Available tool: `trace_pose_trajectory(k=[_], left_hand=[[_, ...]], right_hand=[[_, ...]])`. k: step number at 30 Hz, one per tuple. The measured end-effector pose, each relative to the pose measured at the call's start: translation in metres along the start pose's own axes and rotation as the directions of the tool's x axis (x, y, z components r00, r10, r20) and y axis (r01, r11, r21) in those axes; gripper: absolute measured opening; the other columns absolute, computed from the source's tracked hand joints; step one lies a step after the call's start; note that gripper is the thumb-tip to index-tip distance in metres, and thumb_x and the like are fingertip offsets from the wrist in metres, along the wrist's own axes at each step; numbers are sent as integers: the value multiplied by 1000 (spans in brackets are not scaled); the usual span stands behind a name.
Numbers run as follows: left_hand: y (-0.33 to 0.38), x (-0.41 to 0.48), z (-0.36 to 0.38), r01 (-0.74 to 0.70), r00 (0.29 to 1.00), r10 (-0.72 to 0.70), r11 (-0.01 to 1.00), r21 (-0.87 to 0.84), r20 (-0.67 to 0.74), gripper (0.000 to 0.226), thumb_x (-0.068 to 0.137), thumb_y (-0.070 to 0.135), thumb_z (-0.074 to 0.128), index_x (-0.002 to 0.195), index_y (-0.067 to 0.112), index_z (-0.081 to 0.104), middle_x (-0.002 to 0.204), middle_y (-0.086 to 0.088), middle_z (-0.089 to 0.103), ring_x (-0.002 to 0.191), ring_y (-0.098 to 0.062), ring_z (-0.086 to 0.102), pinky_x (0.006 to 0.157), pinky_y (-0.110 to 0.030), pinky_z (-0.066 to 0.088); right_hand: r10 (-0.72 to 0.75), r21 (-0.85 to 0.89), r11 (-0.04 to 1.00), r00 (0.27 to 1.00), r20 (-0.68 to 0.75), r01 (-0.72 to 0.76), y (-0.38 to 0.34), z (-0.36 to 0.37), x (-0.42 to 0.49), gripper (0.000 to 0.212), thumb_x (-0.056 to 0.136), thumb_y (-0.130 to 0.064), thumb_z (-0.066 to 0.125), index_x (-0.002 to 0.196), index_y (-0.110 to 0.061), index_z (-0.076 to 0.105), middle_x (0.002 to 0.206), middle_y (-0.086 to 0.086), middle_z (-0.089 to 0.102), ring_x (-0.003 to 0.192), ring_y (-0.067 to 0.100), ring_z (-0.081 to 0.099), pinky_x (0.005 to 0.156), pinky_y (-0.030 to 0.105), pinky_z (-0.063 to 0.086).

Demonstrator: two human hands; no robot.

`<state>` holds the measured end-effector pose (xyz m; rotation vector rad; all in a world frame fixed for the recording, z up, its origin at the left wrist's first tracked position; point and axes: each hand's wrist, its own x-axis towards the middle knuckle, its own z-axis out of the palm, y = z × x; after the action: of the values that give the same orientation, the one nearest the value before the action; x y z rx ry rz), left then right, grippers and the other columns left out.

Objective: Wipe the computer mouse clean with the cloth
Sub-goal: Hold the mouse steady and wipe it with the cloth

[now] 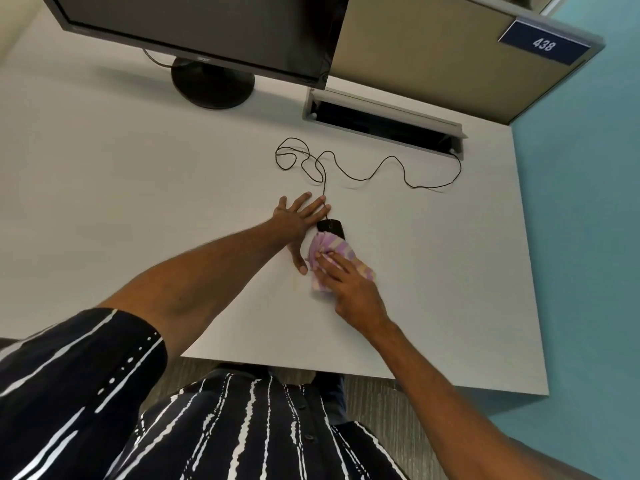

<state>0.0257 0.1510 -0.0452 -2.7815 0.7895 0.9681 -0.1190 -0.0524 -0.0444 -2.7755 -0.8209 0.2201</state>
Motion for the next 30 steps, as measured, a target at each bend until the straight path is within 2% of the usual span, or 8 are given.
trace_pose_trajectory(k=[4, 10, 12, 15, 18, 22, 26, 30], left_hand=[[1, 1, 0, -3, 1000, 3, 1000, -6, 1, 175, 57, 85, 90, 174, 24, -24, 181, -1, -31, 170, -35, -22, 134, -71, 11], [-1, 2, 2, -7, 1000, 7, 1000, -21, 0, 178, 54, 86, 91, 174, 24, -24, 181, 0, -30, 170, -35, -21, 133, -72, 11], [0, 3, 1, -3, 1000, 3, 1000, -27, 15, 178, 54, 86, 91, 174, 25, -25, 181, 0, -32, 170, -35, -23, 133, -72, 9], [2, 4, -2, 14, 999, -14, 1000, -18, 35, 178, 55, 86, 91, 174, 25, -26, 180, 1, -34, 170, -34, -25, 134, -70, 8], [3, 3, -4, 28, 998, -27, 1000, -10, 51, 176, 56, 85, 91, 174, 27, -26, 180, 3, -35, 169, -32, -27, 135, -69, 7], [7, 2, -7, 48, 995, -50, 998, 31, 83, 171, 60, 86, 89, 174, 29, -26, 178, 3, -38, 169, -32, -29, 135, -68, 8], [14, 1, -10, 74, 991, -82, 994, 83, 102, 172, 63, 88, 86, 171, 25, -32, 177, 0, -40, 168, -34, -30, 136, -67, 9], [14, -2, -12, 66, 993, -74, 995, 75, 97, 172, 64, 85, 87, 171, 23, -32, 178, 1, -38, 169, -34, -28, 135, -67, 12]], right_hand=[[-6, 158, 987, 1000, -22, 9, 9, 0, -27, 59, 86, 2, 65, 139, -24, 67, 154, -6, 56, 147, 18, 48, 105, 41, 57], [342, 388, 900, 874, -345, -199, 35, -25, -36, 76, 78, 19, 56, 140, -23, 66, 152, -9, 58, 141, 13, 55, 110, 38, 54], [463, 457, 839, 831, -310, -297, 42, -36, -12, 79, 77, 20, 56, 139, -27, 66, 146, -7, 64, 125, 18, 66, 95, 44, 62], [553, 598, 703, 825, -120, -385, 46, -49, 37, 72, 91, 7, 53, 142, -43, 59, 122, 0, 72, 76, 28, 73, 63, 49, 63], [570, 597, 647, 821, 34, -474, 42, -50, 75, 65, 95, -1, 51, 147, -42, 53, 138, 6, 66, 97, 40, 73, 84, 51, 63], [534, 310, 783, 838, 110, -539, 29, -37, 82, 73, 91, -5, 60, 157, -29, 42, 154, 10, 54, 132, 39, 58, 104, 40, 51], [488, 357, 820, 873, -27, -447, 11, -20, 48, 72, 95, -2, 61, 160, -23, 38, 166, -2, 40, 144, 31, 50, 110, 45, 51], [463, 355, 855, 866, -192, -378, -1, -3, 11, 69, 92, 6, 59, 155, -16, 47, 161, -2, 47, 144, 25, 52, 106, 41, 57]])
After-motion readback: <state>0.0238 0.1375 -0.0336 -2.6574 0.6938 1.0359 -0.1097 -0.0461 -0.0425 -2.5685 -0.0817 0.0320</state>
